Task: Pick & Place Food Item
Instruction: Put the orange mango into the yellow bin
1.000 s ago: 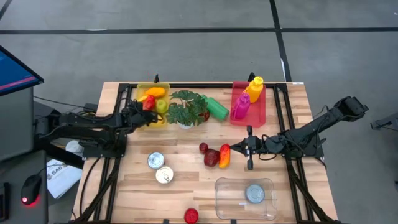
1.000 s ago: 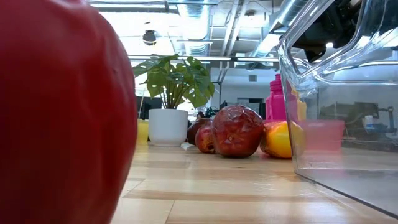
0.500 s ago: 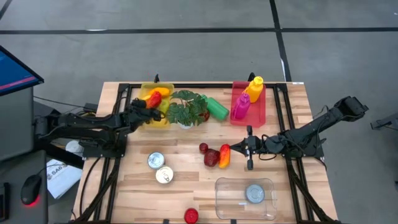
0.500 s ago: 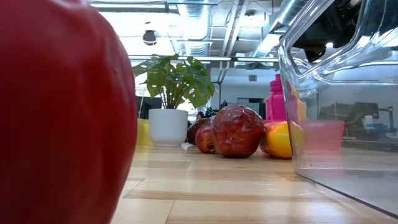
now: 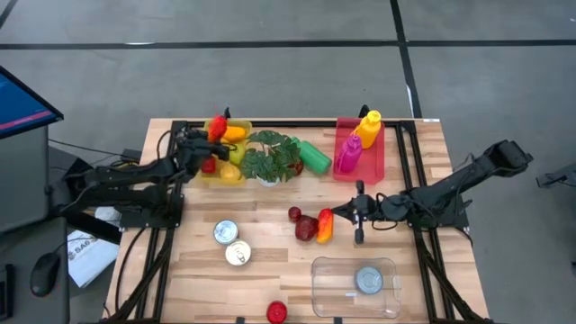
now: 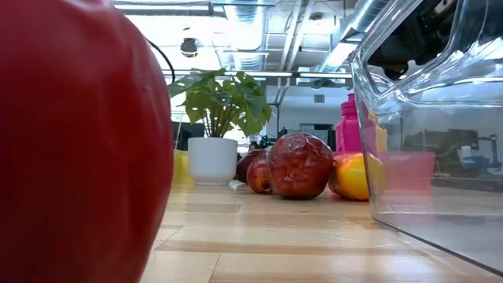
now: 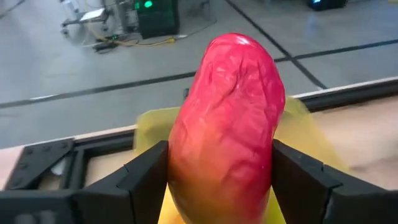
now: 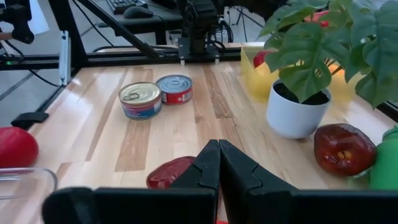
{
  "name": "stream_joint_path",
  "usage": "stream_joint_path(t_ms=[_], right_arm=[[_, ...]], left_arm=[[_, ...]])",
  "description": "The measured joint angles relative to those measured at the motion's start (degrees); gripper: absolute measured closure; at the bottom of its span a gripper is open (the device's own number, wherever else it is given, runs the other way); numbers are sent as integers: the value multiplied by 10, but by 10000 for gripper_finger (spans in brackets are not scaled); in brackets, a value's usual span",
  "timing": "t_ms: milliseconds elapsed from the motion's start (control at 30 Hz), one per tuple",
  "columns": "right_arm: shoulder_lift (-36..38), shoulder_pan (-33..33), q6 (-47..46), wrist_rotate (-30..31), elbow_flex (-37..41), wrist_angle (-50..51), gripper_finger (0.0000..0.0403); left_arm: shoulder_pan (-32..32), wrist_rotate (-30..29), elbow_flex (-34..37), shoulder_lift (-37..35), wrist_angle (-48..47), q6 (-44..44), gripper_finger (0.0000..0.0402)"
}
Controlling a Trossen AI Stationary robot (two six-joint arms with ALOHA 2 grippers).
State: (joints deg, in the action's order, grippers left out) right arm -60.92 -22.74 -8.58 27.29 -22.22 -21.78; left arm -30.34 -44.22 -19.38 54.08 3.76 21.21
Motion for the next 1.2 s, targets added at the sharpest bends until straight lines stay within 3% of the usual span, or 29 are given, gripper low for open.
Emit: stream_joint_path(t_ms=[533,800,1200], right_arm=[[-64,29,0,-2,0,-36,403],[-64,30,0,-2,0,-44,403],[-64,29,0,-4,0,-44,403]], left_arm=[[-131,104,0,74,96,-86,162],[-137,111,0,120,136,-92,160],[-137,103,0,122,132,-94,100]])
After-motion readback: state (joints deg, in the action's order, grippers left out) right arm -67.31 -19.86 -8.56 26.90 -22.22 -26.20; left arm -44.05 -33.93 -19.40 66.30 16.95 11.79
